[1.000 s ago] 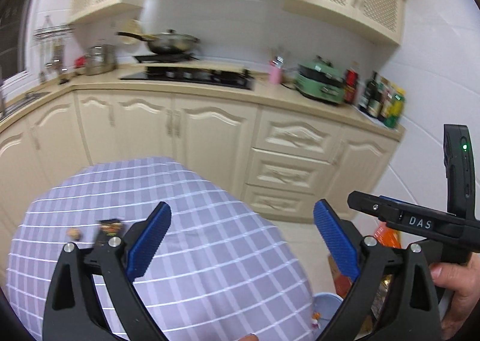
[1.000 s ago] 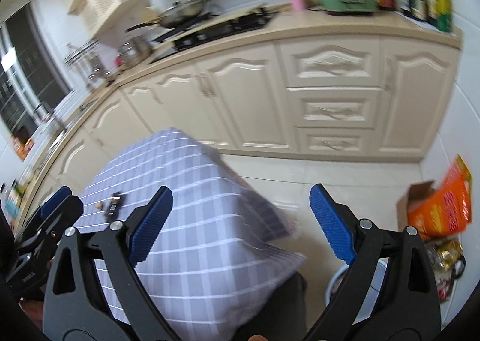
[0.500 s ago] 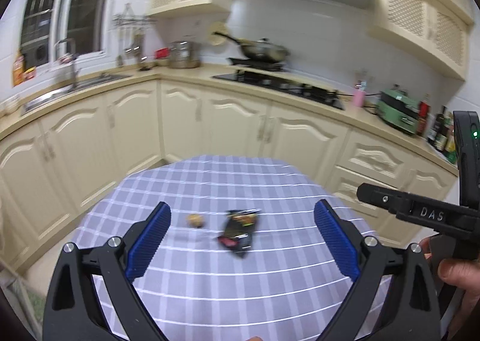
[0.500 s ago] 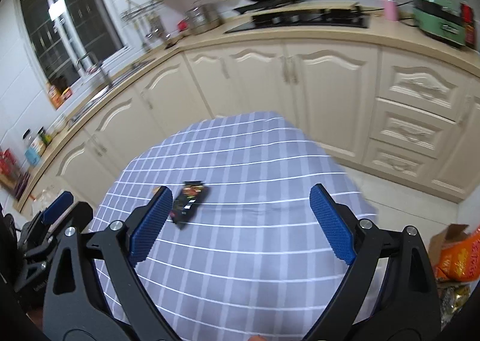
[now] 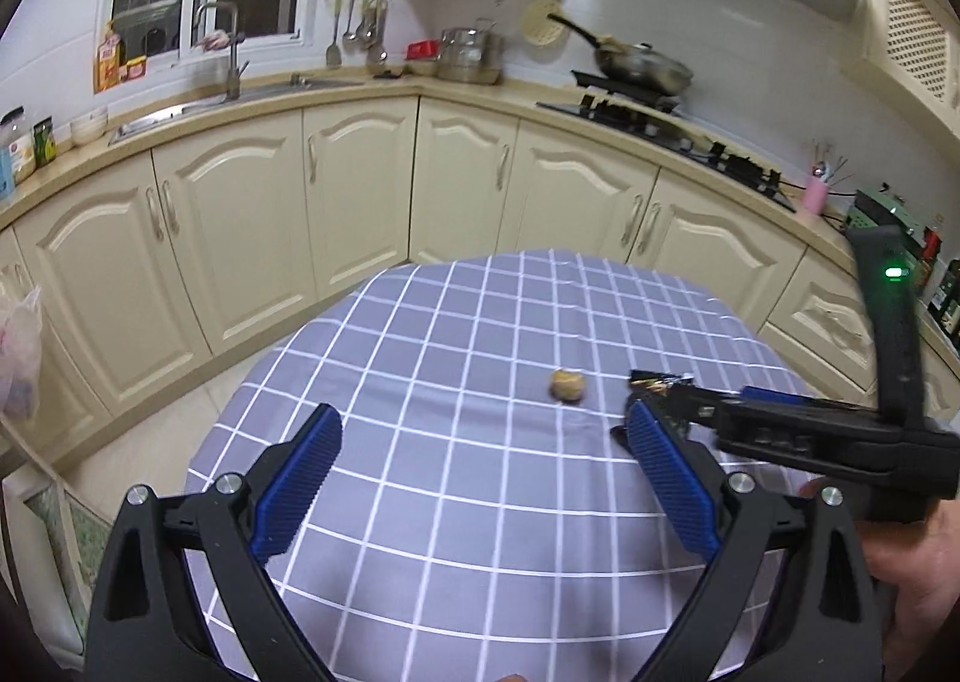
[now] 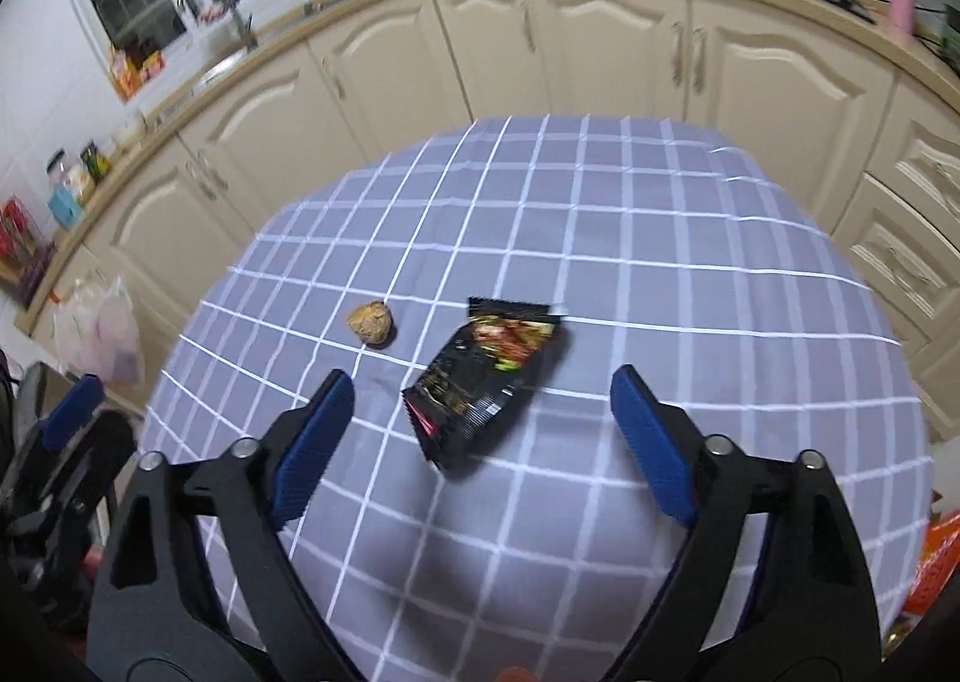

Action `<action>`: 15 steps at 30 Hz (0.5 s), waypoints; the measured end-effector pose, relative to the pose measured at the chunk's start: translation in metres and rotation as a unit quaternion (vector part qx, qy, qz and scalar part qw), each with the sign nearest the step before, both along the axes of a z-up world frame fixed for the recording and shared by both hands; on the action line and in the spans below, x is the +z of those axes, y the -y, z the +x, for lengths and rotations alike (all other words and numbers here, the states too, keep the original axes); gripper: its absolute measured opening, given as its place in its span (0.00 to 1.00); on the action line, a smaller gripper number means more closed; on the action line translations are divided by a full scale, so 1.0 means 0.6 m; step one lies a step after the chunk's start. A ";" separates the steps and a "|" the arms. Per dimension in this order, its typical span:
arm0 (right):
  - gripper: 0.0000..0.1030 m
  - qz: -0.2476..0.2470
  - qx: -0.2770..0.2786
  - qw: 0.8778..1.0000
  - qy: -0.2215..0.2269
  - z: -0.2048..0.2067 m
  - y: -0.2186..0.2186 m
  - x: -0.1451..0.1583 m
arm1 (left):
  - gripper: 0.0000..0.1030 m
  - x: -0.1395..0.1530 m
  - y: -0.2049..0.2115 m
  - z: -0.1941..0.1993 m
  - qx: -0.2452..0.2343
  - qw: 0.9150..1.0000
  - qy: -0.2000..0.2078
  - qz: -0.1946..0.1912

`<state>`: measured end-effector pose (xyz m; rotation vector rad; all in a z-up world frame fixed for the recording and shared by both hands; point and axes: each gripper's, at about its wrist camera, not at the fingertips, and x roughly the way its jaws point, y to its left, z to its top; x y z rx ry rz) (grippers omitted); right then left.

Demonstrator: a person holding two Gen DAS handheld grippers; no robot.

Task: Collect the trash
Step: 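Grasp the black snack packet with the right gripper while the left grasps the walnut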

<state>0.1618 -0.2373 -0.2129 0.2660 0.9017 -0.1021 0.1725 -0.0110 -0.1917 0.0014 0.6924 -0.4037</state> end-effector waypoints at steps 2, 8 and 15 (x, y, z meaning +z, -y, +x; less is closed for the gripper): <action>0.61 -0.008 0.003 1.000 -0.020 0.025 -0.009 -0.026 | 0.91 -0.012 0.002 0.012 0.002 1.000 -0.008 0.008; 0.17 -0.029 0.027 0.999 -0.012 0.027 -0.020 -0.045 | 0.91 -0.036 0.023 0.030 -0.005 1.000 -0.018 0.023; 0.14 -0.003 -0.001 1.000 0.005 -0.021 0.046 -0.025 | 0.91 -0.064 0.089 0.058 -0.037 0.998 -0.031 0.043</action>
